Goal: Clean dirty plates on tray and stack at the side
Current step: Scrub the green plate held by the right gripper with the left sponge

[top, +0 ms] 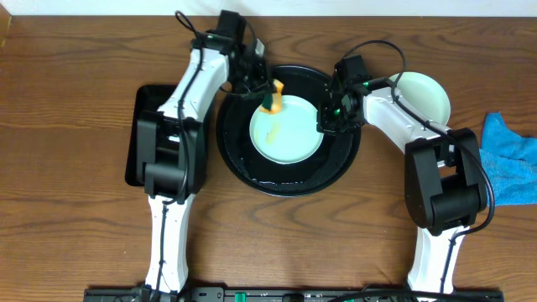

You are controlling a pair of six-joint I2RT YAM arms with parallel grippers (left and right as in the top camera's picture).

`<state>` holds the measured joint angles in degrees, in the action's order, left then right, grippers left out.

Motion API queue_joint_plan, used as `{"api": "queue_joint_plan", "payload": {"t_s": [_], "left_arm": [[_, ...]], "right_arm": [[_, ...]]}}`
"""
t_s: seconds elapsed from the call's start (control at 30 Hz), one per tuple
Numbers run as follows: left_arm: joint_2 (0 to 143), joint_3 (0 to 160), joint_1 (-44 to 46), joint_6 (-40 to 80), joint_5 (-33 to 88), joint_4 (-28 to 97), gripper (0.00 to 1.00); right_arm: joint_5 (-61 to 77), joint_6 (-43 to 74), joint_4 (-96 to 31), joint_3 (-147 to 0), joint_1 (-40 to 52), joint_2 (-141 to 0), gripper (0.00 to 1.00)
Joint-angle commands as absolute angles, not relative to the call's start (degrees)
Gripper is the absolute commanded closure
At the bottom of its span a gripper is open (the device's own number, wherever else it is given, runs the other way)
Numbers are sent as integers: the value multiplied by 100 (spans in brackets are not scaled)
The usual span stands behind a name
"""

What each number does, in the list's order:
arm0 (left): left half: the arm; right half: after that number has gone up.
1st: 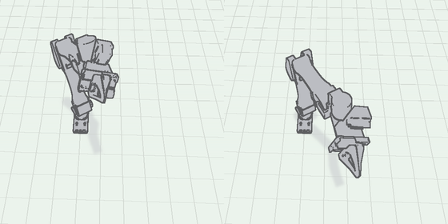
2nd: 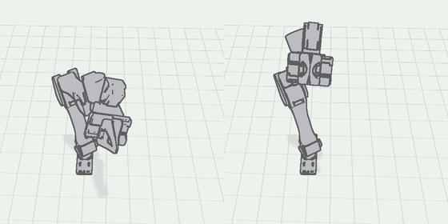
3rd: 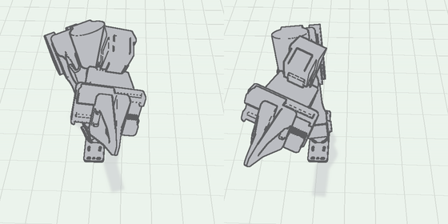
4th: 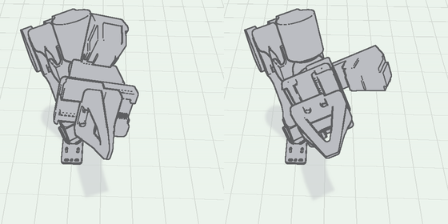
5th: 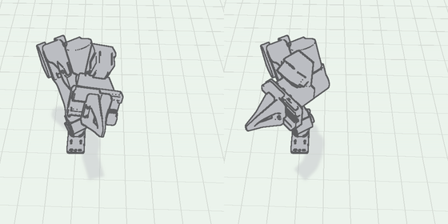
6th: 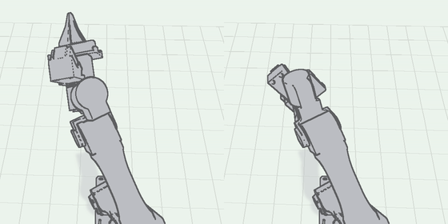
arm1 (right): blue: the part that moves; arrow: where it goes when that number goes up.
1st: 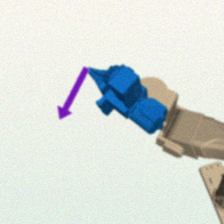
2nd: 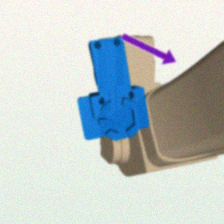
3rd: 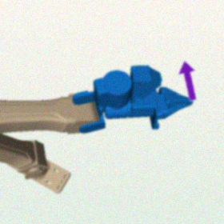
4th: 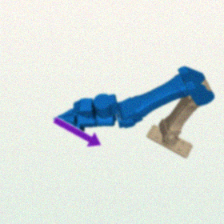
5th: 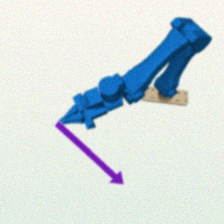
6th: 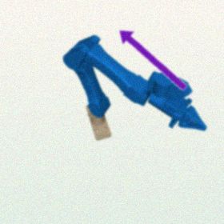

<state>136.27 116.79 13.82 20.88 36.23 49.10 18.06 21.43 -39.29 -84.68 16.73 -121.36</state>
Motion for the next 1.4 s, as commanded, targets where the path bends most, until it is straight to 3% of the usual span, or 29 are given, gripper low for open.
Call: {"api": "queue_joint_plan", "payload": {"t_s": [0.0,0.53,0.77,1.37], "left_arm": [[13557,11640,1551,2182,3533,5076,93],[13705,11399,1791,2967,2222,4644,93],[13705,11399,1638,3140,1940,5452,93],[13135,11402,1385,3030,2674,6895,93]], "right_arm": [[1778,2073,-3922,-8433,1658,-12132,99],[1780,2073,-3942,-8433,1658,-12132,99],[1782,2073,-3944,-8433,1658,-12132,99],[1782,2073,-3946,-8433,1658,-12132,99]]}}
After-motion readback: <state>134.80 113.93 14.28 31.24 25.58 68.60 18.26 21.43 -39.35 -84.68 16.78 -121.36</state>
